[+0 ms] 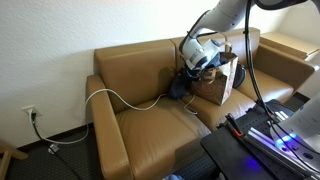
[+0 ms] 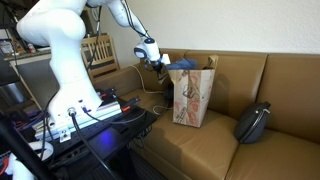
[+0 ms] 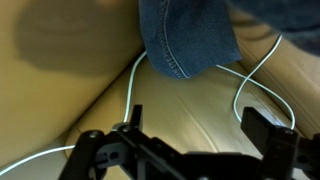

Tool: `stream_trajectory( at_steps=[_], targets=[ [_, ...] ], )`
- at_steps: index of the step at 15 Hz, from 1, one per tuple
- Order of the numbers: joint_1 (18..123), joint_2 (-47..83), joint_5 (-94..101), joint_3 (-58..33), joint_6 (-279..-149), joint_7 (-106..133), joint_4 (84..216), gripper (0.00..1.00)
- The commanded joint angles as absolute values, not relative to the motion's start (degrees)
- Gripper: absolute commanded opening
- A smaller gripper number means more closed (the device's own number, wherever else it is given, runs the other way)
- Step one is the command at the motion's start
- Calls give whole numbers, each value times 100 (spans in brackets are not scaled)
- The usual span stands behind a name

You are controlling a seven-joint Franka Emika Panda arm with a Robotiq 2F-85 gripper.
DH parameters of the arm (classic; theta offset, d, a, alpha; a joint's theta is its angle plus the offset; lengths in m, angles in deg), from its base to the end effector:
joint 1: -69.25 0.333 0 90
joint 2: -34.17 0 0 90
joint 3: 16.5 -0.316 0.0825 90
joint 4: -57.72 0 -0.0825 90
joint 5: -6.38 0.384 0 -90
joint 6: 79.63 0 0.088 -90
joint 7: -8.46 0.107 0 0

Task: Move the bag to the right and place the blue cloth inside it

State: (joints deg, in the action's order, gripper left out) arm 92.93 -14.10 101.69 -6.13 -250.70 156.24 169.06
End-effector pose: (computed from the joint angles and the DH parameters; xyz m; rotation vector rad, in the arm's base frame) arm 0.5482 0.0514 0.0529 1.0482 2.6442 0.3684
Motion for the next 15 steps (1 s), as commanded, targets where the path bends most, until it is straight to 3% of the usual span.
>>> stream_trajectory(
  at_steps=[1,3,4,8,15],
  targets=[
    [9411,-370,10612,-535,-25341,15116,17634,100],
    [9512,131,10587,-475,-25538,14950,17984,100],
    [9002,407,10336,-1065,-25966,14864,18126,100],
    [8742,1063,10340,-1559,-26458,14501,18509,100],
    [8505,136,9998,-1858,-25743,14567,17928,100]
  ],
)
